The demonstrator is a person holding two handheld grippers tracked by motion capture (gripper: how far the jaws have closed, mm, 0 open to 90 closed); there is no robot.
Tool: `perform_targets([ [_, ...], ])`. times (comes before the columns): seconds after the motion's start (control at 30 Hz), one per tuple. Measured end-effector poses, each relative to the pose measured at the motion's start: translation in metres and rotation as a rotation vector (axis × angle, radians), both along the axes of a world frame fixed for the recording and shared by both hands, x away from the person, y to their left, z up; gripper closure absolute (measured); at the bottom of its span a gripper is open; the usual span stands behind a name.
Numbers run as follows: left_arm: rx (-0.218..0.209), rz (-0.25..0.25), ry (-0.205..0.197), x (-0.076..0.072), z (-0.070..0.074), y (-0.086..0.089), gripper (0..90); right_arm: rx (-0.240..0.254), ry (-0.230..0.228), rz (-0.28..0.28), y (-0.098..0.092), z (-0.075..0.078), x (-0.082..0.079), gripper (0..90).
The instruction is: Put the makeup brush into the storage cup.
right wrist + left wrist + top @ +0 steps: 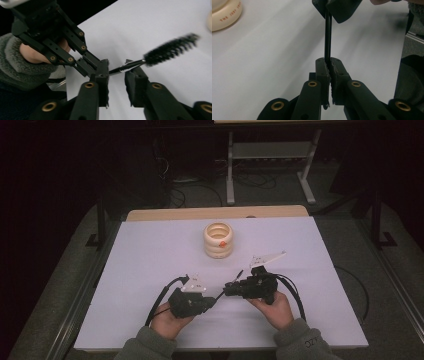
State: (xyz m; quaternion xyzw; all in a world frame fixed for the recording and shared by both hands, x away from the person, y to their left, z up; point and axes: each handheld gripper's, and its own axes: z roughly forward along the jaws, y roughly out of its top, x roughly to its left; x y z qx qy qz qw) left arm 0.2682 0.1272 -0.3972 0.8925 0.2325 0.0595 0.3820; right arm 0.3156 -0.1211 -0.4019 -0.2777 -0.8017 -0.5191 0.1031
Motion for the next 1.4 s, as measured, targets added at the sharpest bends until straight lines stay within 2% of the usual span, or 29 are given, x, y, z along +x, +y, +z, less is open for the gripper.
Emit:
perform_targets([
  [0.2, 0.018, -0.022, -0.008, -0.001, -0.001, -0.003, 86.4, 0.029, 0.029, 0.023, 0.0, 0.0, 0.0, 80.9],
  [0.23, 0.014, -0.022, -0.011, -0.001, -0.002, -0.003, 86.3, 0.051, 0.07, 0.032, -0.001, 0.0, 0.001, 82.6],
  [0.37, 0.014, -0.032, -0.015, -0.001, -0.002, -0.004, 85.9, 0.058, 0.08, 0.043, -0.001, 0.0, 0.001, 83.8],
  [0.63, 0.005, -0.025, -0.012, 0.0, -0.001, 0.001, 77.6, 0.046, 0.03, 0.023, -0.006, 0.004, 0.0, 84.2],
  [0.67, -0.002, -0.02, -0.009, 0.0, -0.001, 0.002, 77.0, 0.039, 0.037, 0.018, -0.008, 0.006, 0.0, 84.2],
  [0.83, -0.005, -0.012, -0.012, 0.001, 0.0, 0.004, 75.0, 0.014, 0.013, 0.0, -0.011, 0.008, 0.0, 84.2],
  [1.0, 0.004, -0.009, -0.025, 0.002, 0.001, 0.008, 72.3, -0.015, 0.0, -0.01, -0.012, 0.009, -0.001, 84.2],
  [1.4, 0.008, 0.038, -0.035, 0.001, 0.0, 0.02, 62.8, -0.069, -0.027, -0.029, -0.016, 0.01, 0.0, 84.1],
])
